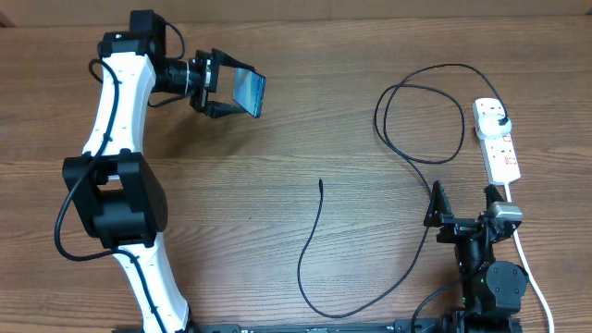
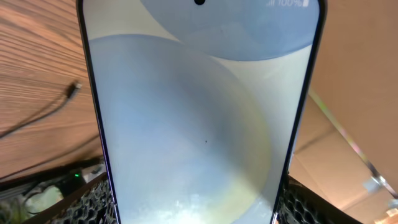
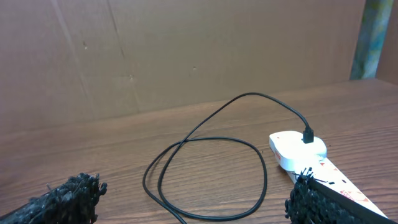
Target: Plug charger to phone and switch on socket
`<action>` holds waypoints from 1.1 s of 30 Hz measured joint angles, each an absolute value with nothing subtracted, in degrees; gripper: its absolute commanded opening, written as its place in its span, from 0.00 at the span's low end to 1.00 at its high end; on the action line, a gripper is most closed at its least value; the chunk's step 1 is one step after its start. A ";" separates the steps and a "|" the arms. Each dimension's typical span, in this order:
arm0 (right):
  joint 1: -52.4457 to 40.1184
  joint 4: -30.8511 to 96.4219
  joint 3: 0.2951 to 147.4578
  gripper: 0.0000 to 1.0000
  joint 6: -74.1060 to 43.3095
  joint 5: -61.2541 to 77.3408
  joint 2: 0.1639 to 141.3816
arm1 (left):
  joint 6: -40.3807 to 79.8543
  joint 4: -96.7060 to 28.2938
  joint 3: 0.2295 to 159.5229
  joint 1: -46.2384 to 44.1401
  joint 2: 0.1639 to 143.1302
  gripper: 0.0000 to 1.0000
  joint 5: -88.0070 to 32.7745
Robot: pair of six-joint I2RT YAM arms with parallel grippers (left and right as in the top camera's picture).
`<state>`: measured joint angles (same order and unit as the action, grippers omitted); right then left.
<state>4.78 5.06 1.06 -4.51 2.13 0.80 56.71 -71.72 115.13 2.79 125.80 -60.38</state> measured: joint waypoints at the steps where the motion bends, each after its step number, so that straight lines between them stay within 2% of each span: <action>1: 4.78 5.08 1.06 1.00 -4.49 2.11 0.80 | 56.60 -71.85 115.13 2.57 125.80 0.04 -59.53; 20: 4.78 4.84 1.06 1.00 -4.49 2.39 0.80 | 53.80 -73.12 115.13 0.71 125.78 0.04 -55.90; 29: 4.78 -0.34 1.06 1.00 -4.49 7.35 0.78 | 53.80 -73.12 115.13 0.71 125.80 0.04 -55.88; 33: 4.78 5.21 2.55 1.00 -4.49 9.93 0.75 | 53.78 -73.12 115.13 0.71 125.80 0.04 -55.88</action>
